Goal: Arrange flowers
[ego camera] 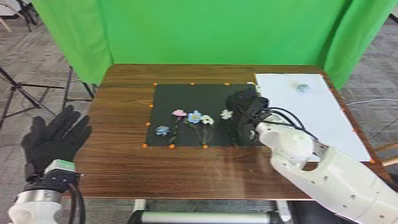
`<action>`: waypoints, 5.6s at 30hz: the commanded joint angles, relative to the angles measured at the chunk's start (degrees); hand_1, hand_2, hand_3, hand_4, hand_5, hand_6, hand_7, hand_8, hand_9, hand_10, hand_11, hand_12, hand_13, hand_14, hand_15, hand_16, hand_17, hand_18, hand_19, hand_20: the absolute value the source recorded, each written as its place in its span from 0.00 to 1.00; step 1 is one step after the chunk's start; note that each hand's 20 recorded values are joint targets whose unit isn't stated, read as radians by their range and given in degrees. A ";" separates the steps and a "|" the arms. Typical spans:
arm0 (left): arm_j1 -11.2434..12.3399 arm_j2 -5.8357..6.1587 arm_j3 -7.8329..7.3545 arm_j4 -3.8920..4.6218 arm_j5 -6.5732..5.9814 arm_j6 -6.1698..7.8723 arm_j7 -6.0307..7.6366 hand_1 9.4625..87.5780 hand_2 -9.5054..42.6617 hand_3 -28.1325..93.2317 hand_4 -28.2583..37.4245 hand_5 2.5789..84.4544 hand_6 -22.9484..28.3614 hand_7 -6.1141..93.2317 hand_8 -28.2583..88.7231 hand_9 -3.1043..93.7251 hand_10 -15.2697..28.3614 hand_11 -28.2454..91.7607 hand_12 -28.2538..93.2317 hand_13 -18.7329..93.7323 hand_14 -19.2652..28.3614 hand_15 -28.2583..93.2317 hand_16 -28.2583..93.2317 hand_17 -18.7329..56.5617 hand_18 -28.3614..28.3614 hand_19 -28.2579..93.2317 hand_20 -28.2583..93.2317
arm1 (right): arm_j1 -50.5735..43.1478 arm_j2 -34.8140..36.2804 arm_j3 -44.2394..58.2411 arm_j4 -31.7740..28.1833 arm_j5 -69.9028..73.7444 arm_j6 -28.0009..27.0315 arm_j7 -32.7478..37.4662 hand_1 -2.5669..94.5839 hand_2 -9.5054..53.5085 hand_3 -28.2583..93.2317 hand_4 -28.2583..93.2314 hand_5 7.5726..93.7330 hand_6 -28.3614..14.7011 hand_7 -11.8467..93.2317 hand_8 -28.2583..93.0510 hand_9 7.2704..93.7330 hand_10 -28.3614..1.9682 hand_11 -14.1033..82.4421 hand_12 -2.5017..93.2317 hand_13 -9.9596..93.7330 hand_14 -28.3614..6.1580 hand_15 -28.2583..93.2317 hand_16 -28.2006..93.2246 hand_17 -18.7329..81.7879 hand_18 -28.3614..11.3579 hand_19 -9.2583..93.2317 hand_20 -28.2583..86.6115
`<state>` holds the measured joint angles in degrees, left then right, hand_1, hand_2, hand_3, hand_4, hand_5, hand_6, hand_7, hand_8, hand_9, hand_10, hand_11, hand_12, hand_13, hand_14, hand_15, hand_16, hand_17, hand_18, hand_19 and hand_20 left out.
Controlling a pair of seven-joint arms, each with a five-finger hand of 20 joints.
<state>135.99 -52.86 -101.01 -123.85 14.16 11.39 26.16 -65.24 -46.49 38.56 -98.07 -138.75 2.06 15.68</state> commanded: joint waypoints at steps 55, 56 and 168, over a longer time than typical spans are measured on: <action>0.76 -0.21 0.77 -0.15 0.00 0.22 0.87 0.21 0.37 0.80 0.00 0.42 0.60 0.22 0.16 0.32 0.68 0.41 0.32 0.33 0.71 0.53 0.17 0.15 0.73 0.48 0.31 | 5.70 2.04 14.30 13.92 19.49 -6.26 18.05 0.30 0.13 0.91 0.02 0.34 0.49 0.27 0.14 0.31 0.31 0.27 0.18 0.35 0.29 0.60 0.33 0.39 0.20 0.78 0.52; 0.79 -0.17 0.91 -0.12 -0.15 0.11 1.05 0.21 0.37 0.80 0.00 0.42 0.60 0.22 0.16 0.32 0.68 0.41 0.32 0.33 0.71 0.53 0.17 0.15 0.73 0.48 0.31 | 6.02 2.13 14.19 14.49 19.37 -8.06 17.45 0.31 0.13 0.91 0.02 0.34 0.49 0.27 0.14 0.31 0.31 0.26 0.18 0.35 0.29 0.60 0.33 0.39 0.20 0.78 0.52; -1.01 -0.23 0.80 0.36 0.18 0.63 -1.31 0.21 0.40 0.80 0.00 0.39 0.60 0.23 0.15 0.29 0.67 0.41 0.32 0.32 0.71 0.53 0.17 0.15 0.73 0.48 0.30 | -27.81 -2.59 24.55 -13.86 5.38 -1.77 5.99 0.59 0.00 0.83 0.00 0.63 0.69 0.38 0.10 0.77 0.64 0.29 0.42 0.66 0.64 0.64 0.58 0.48 0.23 0.84 0.58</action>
<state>134.40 -52.87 -99.58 -122.98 14.29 11.87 25.31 -90.84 -49.27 61.81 -110.11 -133.06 2.40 21.64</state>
